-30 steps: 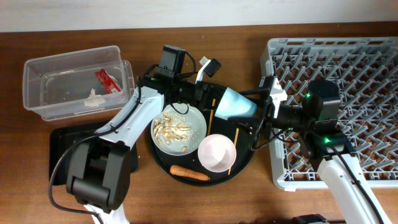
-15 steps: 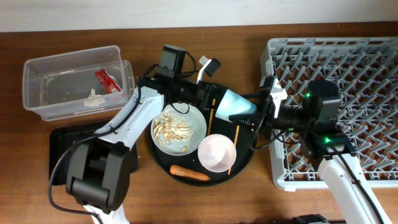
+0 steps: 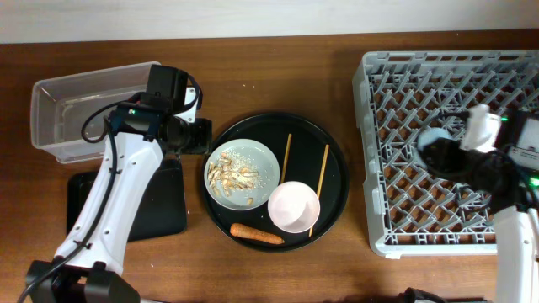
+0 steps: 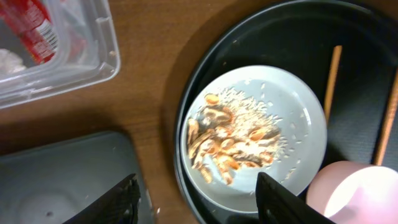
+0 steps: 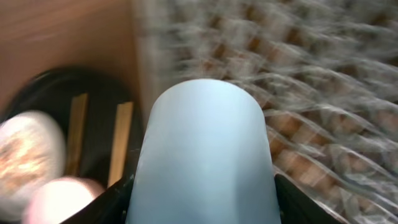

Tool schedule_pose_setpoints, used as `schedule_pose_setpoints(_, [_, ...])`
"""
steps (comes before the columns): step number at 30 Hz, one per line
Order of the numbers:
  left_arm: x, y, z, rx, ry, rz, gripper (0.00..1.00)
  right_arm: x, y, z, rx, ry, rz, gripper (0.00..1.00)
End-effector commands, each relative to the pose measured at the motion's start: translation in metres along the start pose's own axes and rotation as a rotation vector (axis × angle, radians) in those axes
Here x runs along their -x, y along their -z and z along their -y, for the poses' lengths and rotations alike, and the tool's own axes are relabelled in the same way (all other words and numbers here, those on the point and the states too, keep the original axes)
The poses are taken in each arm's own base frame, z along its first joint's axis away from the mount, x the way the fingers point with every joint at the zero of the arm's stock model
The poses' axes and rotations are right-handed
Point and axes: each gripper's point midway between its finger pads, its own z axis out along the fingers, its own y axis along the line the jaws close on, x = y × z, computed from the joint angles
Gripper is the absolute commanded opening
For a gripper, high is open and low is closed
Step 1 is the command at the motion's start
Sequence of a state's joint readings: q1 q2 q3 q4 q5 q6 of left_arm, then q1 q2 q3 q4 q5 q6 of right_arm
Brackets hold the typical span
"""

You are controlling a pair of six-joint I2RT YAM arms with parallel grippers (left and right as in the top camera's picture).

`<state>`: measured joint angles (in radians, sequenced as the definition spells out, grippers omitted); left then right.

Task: Sort waste into correct bins and load items into the dishwasher rack
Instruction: 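Place the light-blue cup upside down in the dish rack with the right gripper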

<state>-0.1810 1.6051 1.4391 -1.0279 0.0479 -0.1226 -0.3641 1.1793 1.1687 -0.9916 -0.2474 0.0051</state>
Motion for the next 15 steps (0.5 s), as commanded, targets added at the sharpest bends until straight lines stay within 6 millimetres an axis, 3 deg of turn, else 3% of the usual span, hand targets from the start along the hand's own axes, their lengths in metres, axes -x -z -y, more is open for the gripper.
schedule_pose_setpoints(1, [0.003, 0.008, -0.009, 0.047, -0.014, 0.024, 0.59, -0.002, 0.019, 0.086, -0.324, -0.251, 0.019, 0.56])
schedule_pose_setpoints(5, [0.003, 0.008, -0.008, 0.043, -0.014, 0.023, 0.59, -0.016, 0.018, 0.144, -0.467, -0.482, -0.005, 0.56])
schedule_pose_setpoints(8, [0.002, 0.008, -0.007, 0.043, -0.015, 0.018, 0.59, -0.026, -0.001, 0.172, -0.497, -0.564, -0.066, 0.57])
schedule_pose_setpoints(11, [0.002, 0.008, -0.007, 0.043, -0.015, 0.019, 0.59, -0.028, -0.019, 0.185, -0.501, -0.593, -0.094, 0.57])
schedule_pose_setpoints(12, [0.002, 0.008, -0.007, 0.043, -0.015, 0.018, 0.59, -0.029, -0.027, 0.187, -0.495, -0.597, -0.112, 0.61])
schedule_pose_setpoints(14, [0.001, 0.008, -0.007, 0.043, -0.015, 0.018, 0.59, -0.034, -0.041, 0.189, -0.475, -0.605, -0.151, 0.93])
schedule_pose_setpoints(15, [0.001, 0.008, -0.007, 0.043, -0.015, 0.018, 0.61, -0.031, -0.050, 0.183, -0.420, -0.612, -0.151, 0.98])
